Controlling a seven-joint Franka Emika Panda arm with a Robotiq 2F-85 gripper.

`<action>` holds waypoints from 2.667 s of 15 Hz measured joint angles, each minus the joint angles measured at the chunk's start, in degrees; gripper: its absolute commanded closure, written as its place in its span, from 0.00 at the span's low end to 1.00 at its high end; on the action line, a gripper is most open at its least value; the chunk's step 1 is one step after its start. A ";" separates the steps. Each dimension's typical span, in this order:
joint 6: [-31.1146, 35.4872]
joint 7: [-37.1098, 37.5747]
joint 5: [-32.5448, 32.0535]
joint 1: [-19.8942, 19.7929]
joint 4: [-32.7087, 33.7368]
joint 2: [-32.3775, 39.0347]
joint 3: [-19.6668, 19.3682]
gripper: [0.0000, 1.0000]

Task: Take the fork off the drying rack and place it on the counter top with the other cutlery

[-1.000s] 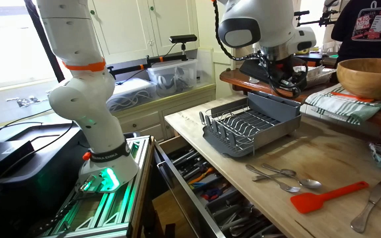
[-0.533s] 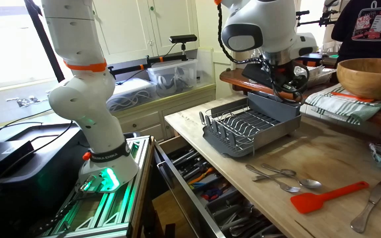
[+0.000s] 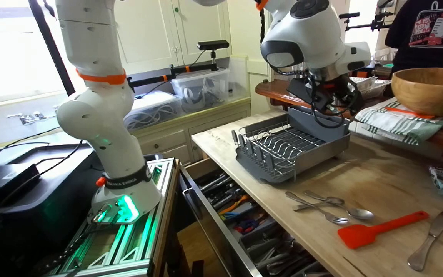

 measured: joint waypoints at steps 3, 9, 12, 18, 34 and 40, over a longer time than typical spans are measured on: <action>1.39 -0.15 3.73 0.02 2.64 3.61 1.35 0.00; 1.65 -0.30 5.71 0.00 10.00 11.60 2.79 0.00; 1.65 -0.30 5.71 0.00 13.79 15.45 3.63 0.00; 1.64 -0.30 5.70 0.08 21.07 21.91 5.41 0.27; -2.44 4.97 -4.70 -0.64 26.94 24.90 5.62 0.30; -2.90 8.70 -9.93 -2.03 26.39 24.39 7.06 0.04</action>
